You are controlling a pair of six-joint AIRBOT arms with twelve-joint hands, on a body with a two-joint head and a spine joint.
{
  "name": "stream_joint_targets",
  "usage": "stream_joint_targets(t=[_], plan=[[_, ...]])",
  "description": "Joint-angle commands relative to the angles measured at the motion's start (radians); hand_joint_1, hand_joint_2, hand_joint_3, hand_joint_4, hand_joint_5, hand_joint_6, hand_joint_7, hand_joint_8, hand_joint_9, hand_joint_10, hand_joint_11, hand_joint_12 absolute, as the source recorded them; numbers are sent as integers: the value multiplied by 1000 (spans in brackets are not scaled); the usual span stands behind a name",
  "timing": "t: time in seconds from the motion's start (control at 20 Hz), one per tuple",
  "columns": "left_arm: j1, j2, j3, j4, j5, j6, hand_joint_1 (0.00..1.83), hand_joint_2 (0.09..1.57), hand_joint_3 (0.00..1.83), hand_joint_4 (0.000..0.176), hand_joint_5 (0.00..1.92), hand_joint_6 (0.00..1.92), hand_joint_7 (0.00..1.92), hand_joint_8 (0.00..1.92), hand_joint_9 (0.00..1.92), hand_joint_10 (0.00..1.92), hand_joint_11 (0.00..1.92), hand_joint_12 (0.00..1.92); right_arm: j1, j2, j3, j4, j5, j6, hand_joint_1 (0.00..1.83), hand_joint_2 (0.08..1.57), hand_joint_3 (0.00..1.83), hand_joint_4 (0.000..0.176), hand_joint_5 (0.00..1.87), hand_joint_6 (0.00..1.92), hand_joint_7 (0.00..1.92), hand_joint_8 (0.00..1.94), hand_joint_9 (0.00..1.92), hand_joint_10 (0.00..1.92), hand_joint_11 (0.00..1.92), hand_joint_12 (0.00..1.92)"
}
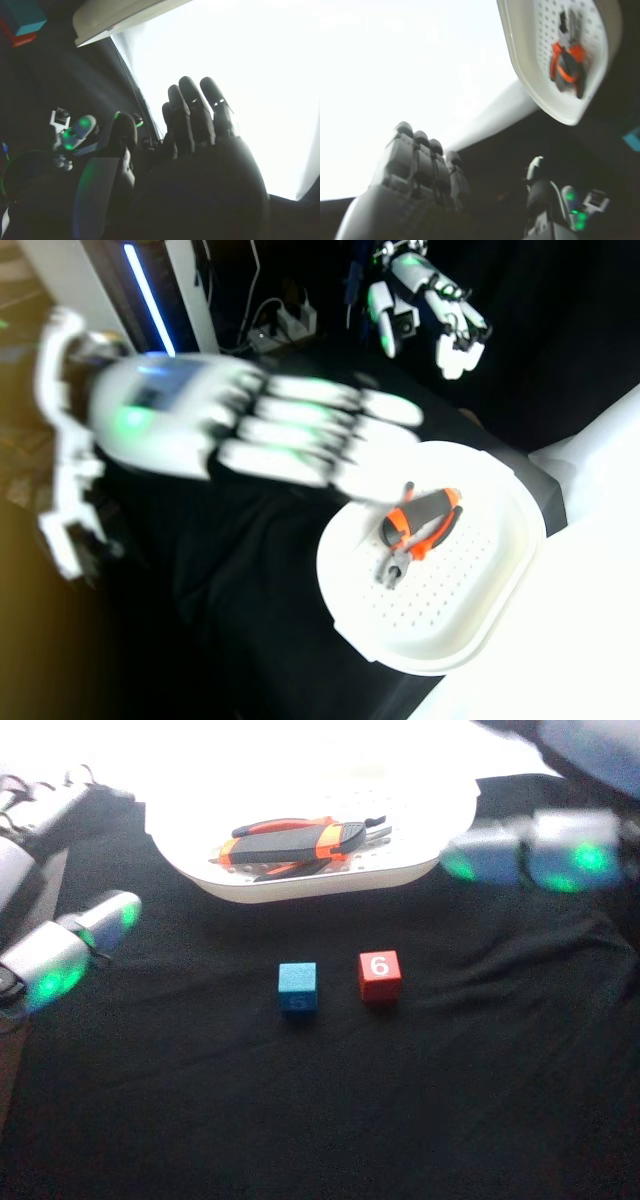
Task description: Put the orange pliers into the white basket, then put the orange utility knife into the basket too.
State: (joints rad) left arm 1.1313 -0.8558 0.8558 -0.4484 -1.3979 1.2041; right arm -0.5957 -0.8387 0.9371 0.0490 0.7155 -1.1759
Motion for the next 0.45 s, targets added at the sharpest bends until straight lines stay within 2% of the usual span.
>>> stream_joint_targets(t=[0.0,0.05,0.1,0.15,0.2,0.25,0.3,0.35,0.4], plan=[[-4,10,-1,29,-159,-3,439,1395,1,25,122,202,281,10,163,403,0,980,9,18,1,23,210,0,180,1124,5,169,0,0,0,0,0,0,0,0],[1,15,-4,29,-167,-3,439,1395,1,25,122,202,281,10,163,403,0,980,-9,35,-14,31,233,0,180,1124,5,169,0,0,0,0,0,0,0,0],[8,23,-8,29,-182,-3,322,1420,5,4,42,82,124,1,64,242,0,740,-57,74,-45,55,295,1,186,1114,0,175,0,0,0,0,0,0,0,0],[11,33,-12,29,-193,-3,207,1429,5,4,8,16,24,0,12,72,0,377,-111,116,-75,79,367,1,152,1112,0,176,0,0,0,0,0,0,0,0],[13,40,-16,31,-206,-3,103,1238,0,115,0,0,0,0,0,2,0,14,-153,148,-99,101,426,1,110,1096,0,173,0,0,0,0,0,0,0,0],[14,49,-20,37,-221,-2,59,1119,0,164,0,0,0,0,0,0,0,2,-202,188,-129,121,491,1,166,1089,0,143,0,0,0,0,0,0,0,0],[17,58,-26,41,-238,-2,48,1069,0,174,0,0,0,0,0,0,0,0,-231,214,-150,136,543,1,189,1106,0,137,0,0,0,0,0,0,0,0],[21,66,-31,43,-252,-1,48,1069,0,174,0,0,0,0,0,0,0,0,-247,227,-160,144,575,1,189,1106,0,137,0,0,0,0,0,0,0,0],[30,78,-40,45,-283,4,1,1098,0,176,0,0,0,0,0,0,0,0,-269,241,-171,159,623,1,208,1121,4,114,0,0,0,0,0,0,0,0]])
